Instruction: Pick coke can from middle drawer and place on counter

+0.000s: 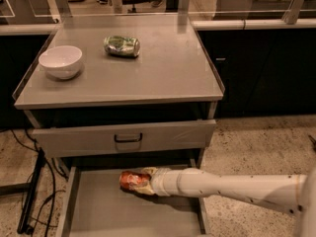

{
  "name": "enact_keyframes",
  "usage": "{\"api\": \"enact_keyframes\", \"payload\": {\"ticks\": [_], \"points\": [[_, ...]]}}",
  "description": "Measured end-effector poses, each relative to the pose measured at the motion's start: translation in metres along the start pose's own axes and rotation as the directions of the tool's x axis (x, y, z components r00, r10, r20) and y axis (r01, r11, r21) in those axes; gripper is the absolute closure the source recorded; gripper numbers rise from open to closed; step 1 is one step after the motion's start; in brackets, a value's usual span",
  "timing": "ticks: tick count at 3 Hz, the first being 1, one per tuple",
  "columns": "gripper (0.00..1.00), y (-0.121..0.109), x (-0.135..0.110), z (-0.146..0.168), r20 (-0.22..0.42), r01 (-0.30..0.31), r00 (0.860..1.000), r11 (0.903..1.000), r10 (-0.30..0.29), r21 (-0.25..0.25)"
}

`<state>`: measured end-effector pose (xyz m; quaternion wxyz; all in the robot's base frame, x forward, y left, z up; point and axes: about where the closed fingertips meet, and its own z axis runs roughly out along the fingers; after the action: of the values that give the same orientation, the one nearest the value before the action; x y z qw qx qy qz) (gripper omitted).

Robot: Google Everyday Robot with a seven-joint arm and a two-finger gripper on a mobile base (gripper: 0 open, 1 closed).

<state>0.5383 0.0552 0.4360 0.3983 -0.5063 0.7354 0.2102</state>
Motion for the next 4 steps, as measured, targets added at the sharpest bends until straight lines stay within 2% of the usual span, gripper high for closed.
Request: {"api": "enact_keyframes", "payload": {"ticks": [1, 2, 3, 4], "points": [[1.00, -0.010, -0.030, -0.057, 0.065, 0.018, 0.998, 0.9993, -0.021, 0.034], [1.00, 0.003, -0.038, -0.102, 0.090, 0.031, 0.995, 0.9985, -0.035, 0.044], [1.00, 0.020, -0.059, -0.152, 0.113, 0.072, 0.991, 0.9954, -0.078, 0.063], [1.00, 0.029, -0.083, -0.206, 0.118, 0.111, 0.985, 0.9867, -0.125, 0.119]]}}
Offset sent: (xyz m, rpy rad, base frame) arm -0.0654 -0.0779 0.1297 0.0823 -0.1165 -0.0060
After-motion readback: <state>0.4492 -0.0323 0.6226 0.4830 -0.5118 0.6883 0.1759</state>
